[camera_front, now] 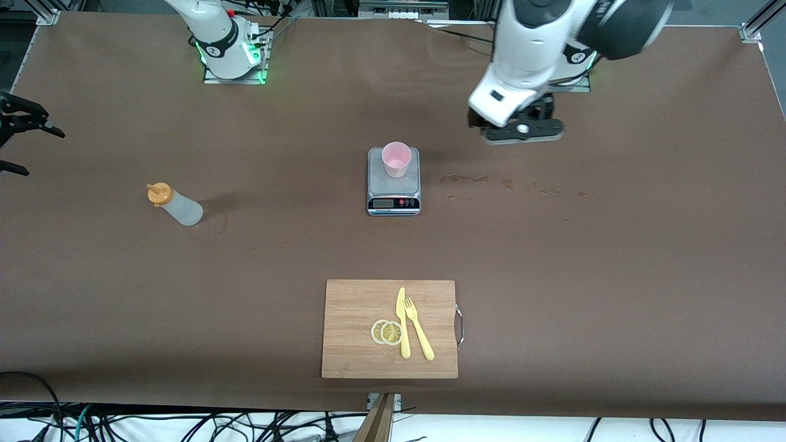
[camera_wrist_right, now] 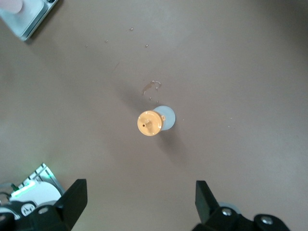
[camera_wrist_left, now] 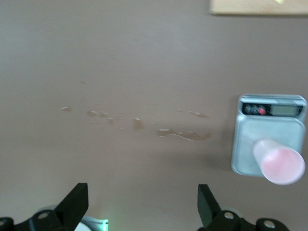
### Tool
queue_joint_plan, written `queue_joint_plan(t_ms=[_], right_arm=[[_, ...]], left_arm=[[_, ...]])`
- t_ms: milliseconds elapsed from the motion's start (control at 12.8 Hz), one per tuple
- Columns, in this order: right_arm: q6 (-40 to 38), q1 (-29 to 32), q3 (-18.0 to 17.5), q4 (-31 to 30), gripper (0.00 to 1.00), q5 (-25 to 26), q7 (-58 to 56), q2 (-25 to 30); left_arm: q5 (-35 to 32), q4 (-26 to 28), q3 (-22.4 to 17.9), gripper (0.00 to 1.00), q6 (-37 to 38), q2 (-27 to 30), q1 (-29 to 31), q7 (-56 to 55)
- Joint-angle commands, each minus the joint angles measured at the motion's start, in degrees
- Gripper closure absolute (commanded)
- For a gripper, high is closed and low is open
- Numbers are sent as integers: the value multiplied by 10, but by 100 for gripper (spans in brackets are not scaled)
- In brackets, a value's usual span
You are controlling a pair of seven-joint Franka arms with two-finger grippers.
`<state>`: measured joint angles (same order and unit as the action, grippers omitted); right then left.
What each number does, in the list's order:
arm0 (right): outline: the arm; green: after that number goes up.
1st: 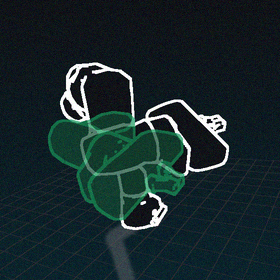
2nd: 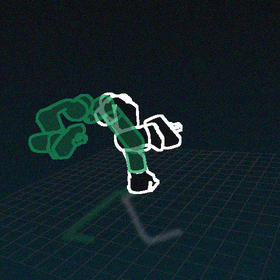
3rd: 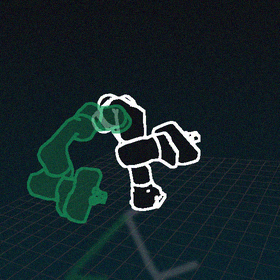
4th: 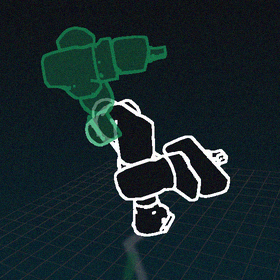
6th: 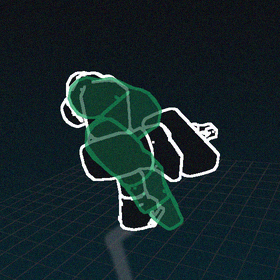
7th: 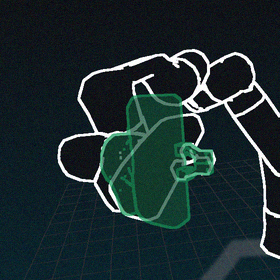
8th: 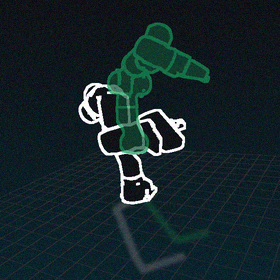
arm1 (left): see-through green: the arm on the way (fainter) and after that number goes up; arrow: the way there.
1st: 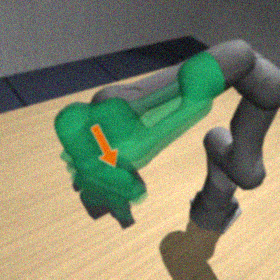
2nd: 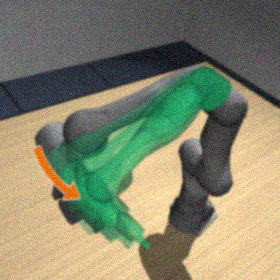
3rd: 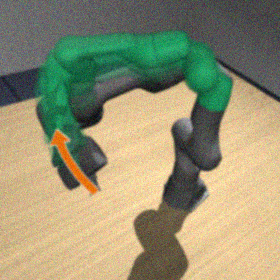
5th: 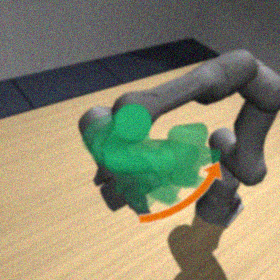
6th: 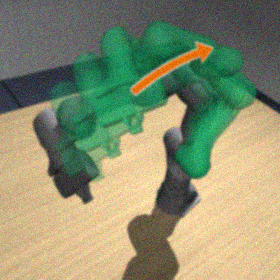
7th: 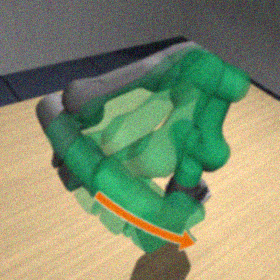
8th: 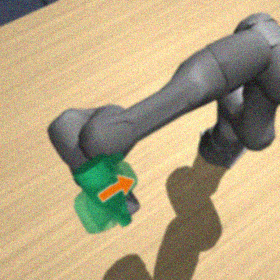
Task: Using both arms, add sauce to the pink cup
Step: 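Release the cup and raise the left gripper back toward rest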
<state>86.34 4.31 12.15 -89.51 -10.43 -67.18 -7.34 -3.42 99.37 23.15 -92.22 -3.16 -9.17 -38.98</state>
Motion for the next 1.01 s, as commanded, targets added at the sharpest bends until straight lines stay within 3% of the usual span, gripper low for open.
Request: queue_joint_plan(t_ms=[0, 311, 623, 934], right_arm=[[-3, 45, -1, -20, 0, -64, -117, -28], [10, 97, -1, -69, 0, -149, -286, -72], [10, 132, 0, -77, 0, -222, -454, -136], [10, 146, 1, -82, 0, -298, -580, -200]], left_arm=[[-3, -19, -48, 0, 28, 17, 6, 57], [54, -19, -164, 0, 42, 34, 12, 264], [45, -17, -261, 0, 39, 33, 12, 431], [-25, -54, -270, 0, 23, 30, 30, 437]])
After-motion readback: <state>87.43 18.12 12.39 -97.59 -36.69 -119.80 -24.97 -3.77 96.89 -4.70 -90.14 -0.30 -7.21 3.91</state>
